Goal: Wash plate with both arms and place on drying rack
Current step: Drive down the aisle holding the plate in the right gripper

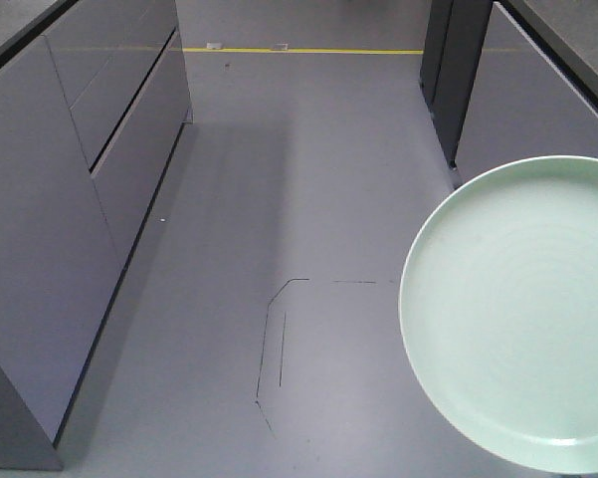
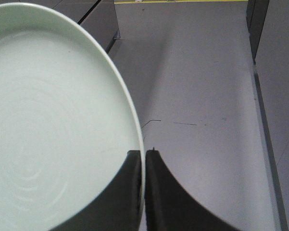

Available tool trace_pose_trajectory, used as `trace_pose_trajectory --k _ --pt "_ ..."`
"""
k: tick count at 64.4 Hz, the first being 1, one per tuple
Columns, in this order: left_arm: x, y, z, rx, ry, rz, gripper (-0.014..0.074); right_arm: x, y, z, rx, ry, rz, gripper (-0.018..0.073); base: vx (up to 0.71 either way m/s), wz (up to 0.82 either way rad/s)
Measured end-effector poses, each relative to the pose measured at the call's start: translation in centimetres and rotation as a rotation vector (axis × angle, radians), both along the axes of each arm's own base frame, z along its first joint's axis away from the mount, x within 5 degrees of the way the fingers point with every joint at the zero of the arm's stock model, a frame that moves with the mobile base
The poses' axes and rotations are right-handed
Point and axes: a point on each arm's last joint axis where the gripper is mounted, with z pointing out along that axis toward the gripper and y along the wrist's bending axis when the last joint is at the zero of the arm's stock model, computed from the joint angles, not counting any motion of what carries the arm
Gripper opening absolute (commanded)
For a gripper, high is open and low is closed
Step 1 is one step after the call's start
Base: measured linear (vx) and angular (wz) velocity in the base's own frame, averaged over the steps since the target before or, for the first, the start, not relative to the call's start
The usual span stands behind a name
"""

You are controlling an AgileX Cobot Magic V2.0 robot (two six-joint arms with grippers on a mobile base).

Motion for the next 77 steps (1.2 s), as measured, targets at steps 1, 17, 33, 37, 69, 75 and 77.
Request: trace_pose_trajectory --k 1,17,33,37,69,75,77 --pt "0.00 0.00 0.00 0.000 0.000 0.000 0.0004 0.00 0.00 0.00 0.000 0.000 0.000 -0.0003 0.19 -0.04" --pt "0.00 0.00 0.00 0.000 0.000 0.000 0.0004 0.00 0.00 0.00 0.000 0.000 0.000 -0.0003 0.20 -0.04" --pt "0.00 0.00 0.00 0.000 0.000 0.000 0.0004 0.00 0.00 0.00 0.000 0.000 0.000 -0.0003 0.21 -0.02" --pt "0.00 0.00 0.00 0.000 0.000 0.000 0.0004 0.00 0.00 0.00 0.000 0.000 0.000 -0.0003 0.22 0.02" --pt "0.00 0.00 0.00 0.000 0.000 0.000 0.0004 0.00 0.00 0.00 0.000 0.000 0.000 -0.0003 0.21 0.06" --pt "0.00 0.00 0.00 0.000 0.000 0.000 0.0004 0.00 0.00 0.00 0.000 0.000 0.000 -0.0003 0.21 0.07" --pt "0.00 0.00 0.00 0.000 0.000 0.000 0.0004 0.00 0.00 0.00 0.000 0.000 0.000 -0.0003 0.21 0.08"
